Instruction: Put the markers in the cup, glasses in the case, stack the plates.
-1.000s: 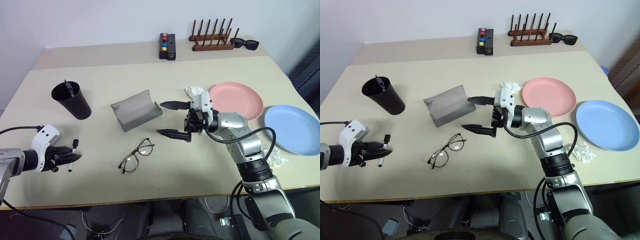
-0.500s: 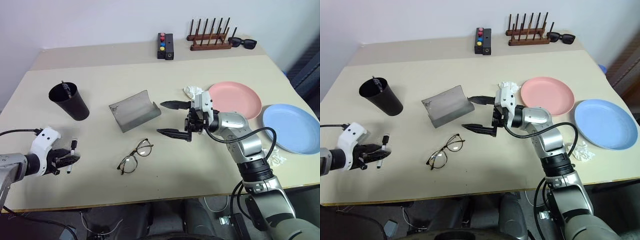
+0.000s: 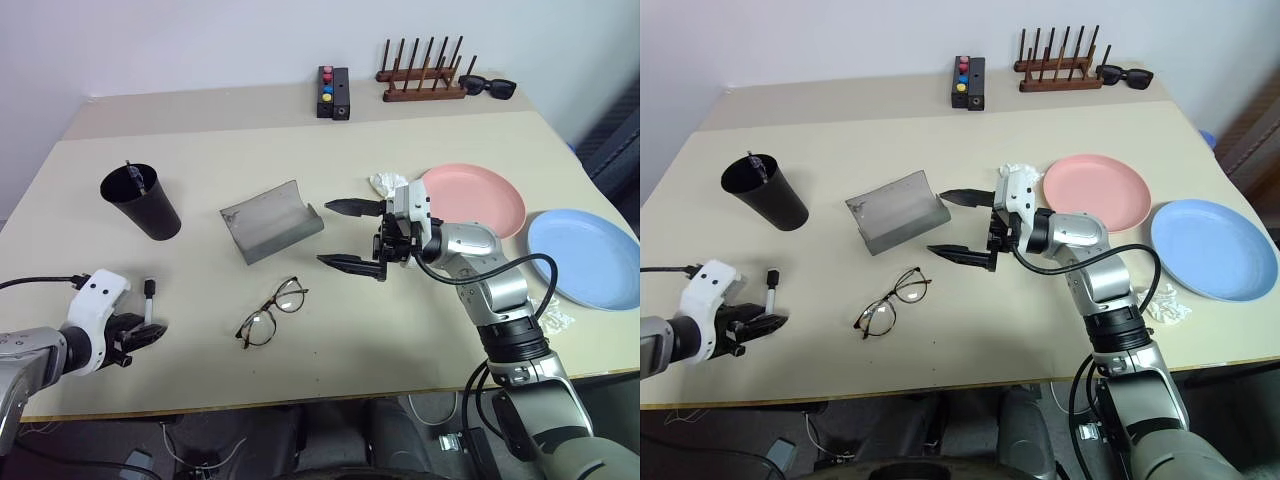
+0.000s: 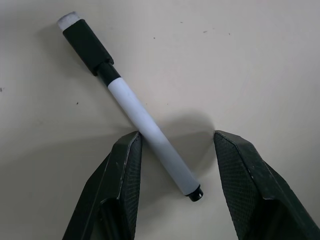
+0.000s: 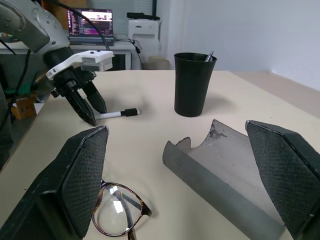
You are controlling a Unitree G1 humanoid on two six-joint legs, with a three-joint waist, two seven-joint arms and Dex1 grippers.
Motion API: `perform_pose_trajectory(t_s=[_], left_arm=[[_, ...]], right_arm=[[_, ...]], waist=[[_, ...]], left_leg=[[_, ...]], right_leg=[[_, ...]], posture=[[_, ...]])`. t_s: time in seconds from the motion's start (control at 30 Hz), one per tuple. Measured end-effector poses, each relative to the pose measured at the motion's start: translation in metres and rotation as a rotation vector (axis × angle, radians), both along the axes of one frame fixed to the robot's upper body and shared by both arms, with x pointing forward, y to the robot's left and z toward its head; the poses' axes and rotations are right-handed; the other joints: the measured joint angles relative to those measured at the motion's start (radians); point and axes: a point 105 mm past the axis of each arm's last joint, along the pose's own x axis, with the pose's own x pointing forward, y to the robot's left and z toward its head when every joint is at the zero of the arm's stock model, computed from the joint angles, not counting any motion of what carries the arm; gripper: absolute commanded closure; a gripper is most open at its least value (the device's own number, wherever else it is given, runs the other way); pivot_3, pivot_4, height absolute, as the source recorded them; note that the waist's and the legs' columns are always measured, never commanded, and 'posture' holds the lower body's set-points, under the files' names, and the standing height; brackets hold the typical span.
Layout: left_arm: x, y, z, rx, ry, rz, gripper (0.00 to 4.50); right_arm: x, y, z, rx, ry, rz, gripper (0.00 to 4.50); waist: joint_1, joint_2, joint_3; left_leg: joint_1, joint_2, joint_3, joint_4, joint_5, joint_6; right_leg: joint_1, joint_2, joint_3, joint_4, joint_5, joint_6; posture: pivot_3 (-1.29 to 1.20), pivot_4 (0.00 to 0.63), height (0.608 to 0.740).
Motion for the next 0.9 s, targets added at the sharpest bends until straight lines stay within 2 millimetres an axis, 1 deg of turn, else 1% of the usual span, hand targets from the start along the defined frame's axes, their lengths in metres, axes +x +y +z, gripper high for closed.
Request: perform_pose_trajectory(t_s=[0.23,0.4,0.5,0.6,0.9], left_arm=[[0.006,0.0,-0.002,-0.004,0.001,0.096,2.2],[0.009,0.001,-0.004,-0.01,0.005,0.146,2.2],[0.011,0.001,-0.005,-0.019,0.004,0.178,2.99],[0.013,0.007,-0.005,-0.017,0.003,0.223,4.44],[0.012,0.008,-0.007,-0.024,0.0,0.259,4.48]], right_arm=[[0.0,0.0,0.0,0.002,-0.003,0.0,0.0],[0.0,-0.001,-0.001,0.003,-0.004,-0.002,0.0],[-0.001,-0.001,-0.002,0.003,0.0,-0.003,0.0],[-0.001,-0.002,-0.002,0.002,0.001,-0.005,0.0],[-0.001,-0.007,-0.007,-0.018,0.024,-0.007,0.0]], waist=[[0.003,0.001,-0.001],[0.003,0.006,-0.004],[0.004,0.009,-0.005],[0.003,0.01,-0.006],[0.003,0.011,-0.007]], left_leg=[[0.001,0.0,0.0,0.0,0.0,0.0],[0.002,0.0,0.0,-0.001,0.0,0.0],[0.002,0.0,0.0,-0.001,0.0,0.0],[0.003,0.001,0.0,-0.001,0.0,-0.001],[0.003,0.001,0.0,-0.001,0.0,-0.001]], right_leg=[[0.001,0.0,0.0,0.001,0.0,0.0],[0.001,0.0,0.0,0.001,0.0,0.0],[0.002,0.0,0.0,0.001,0.0,0.0],[0.002,0.001,0.0,0.001,0.0,0.0],[0.002,0.001,0.0,0.001,0.0,-0.001]], posture=[[0.0,0.15,0.74],[0.0,0.15,0.74],[0.0,0.15,0.74],[0.0,0.15,0.74],[0.0,0.15,0.74]])
